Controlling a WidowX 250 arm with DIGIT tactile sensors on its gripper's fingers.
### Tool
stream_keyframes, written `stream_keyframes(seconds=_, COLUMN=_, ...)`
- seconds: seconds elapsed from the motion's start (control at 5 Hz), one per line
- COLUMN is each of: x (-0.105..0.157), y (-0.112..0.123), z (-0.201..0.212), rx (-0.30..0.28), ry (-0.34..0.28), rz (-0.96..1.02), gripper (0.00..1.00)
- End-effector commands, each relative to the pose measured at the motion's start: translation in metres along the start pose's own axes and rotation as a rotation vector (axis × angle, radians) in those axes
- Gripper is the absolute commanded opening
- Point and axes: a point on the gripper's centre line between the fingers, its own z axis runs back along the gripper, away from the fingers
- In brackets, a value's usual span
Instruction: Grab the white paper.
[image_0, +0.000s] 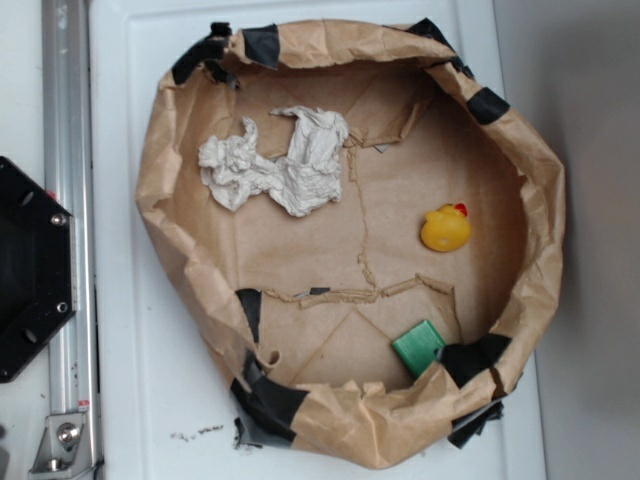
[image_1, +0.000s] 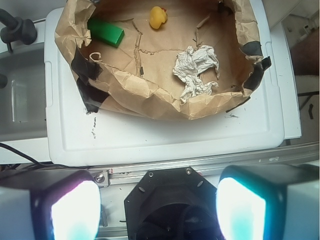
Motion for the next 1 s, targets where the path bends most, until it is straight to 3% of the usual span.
stream_keyframes(seconds=0.0, x=0.000, y=0.000, z=0.000, rx=0.000, ry=0.000, rz=0.000, gripper=1.00)
stream_keyframes(seconds=0.4, x=0.093, y=0.011, z=-0.068, rx=0.061, ry=-0.041, rz=0.305, gripper=1.00)
stream_keyframes(seconds=0.6, x=0.111, y=0.027, z=-0.102, rx=0.149, ry=-0.092, rz=0.391, gripper=1.00)
stream_keyframes(seconds=0.8, x=0.115, y=0.058, z=-0.147, rx=0.148, ry=-0.117, rz=0.396, gripper=1.00)
